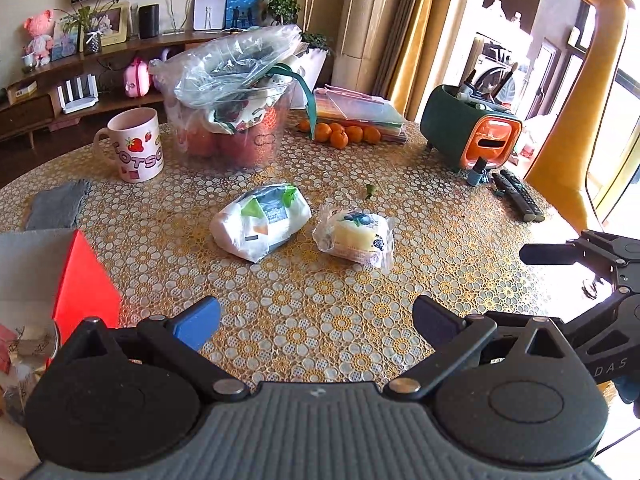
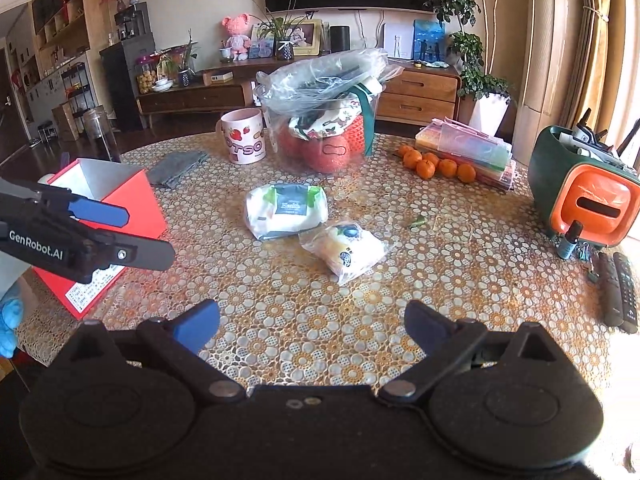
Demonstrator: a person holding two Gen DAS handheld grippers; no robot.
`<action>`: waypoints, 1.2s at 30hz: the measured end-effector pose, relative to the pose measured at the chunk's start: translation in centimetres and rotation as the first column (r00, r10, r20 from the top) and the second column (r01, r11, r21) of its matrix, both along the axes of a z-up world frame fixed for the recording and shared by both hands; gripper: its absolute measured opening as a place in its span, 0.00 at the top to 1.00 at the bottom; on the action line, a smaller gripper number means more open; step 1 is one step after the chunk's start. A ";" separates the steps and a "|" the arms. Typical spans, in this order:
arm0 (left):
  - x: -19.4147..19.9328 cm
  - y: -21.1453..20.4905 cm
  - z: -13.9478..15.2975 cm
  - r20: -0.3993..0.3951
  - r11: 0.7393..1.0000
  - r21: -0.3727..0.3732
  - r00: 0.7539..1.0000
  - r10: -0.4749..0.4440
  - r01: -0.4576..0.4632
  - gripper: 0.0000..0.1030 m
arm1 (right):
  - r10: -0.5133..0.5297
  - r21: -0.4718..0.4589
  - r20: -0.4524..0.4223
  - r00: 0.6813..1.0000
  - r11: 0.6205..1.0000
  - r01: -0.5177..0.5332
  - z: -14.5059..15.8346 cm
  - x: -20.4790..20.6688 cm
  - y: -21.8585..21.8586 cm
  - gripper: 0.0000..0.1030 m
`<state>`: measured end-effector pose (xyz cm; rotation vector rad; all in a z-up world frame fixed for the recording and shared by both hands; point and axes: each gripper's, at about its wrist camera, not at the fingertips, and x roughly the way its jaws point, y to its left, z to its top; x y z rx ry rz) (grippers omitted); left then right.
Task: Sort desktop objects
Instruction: 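Grasp the white wipes packet with left tool while right tool grasps the blueberry bun bag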
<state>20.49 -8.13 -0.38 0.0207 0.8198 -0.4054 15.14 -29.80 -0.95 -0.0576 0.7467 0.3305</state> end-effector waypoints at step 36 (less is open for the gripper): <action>19.7 -5.0 -8.7 -0.131 0.938 0.278 0.975 -0.178 0.208 0.00 | 0.191 -0.124 -0.079 0.978 0.972 -0.199 -6.8 15.9 2.6 0.07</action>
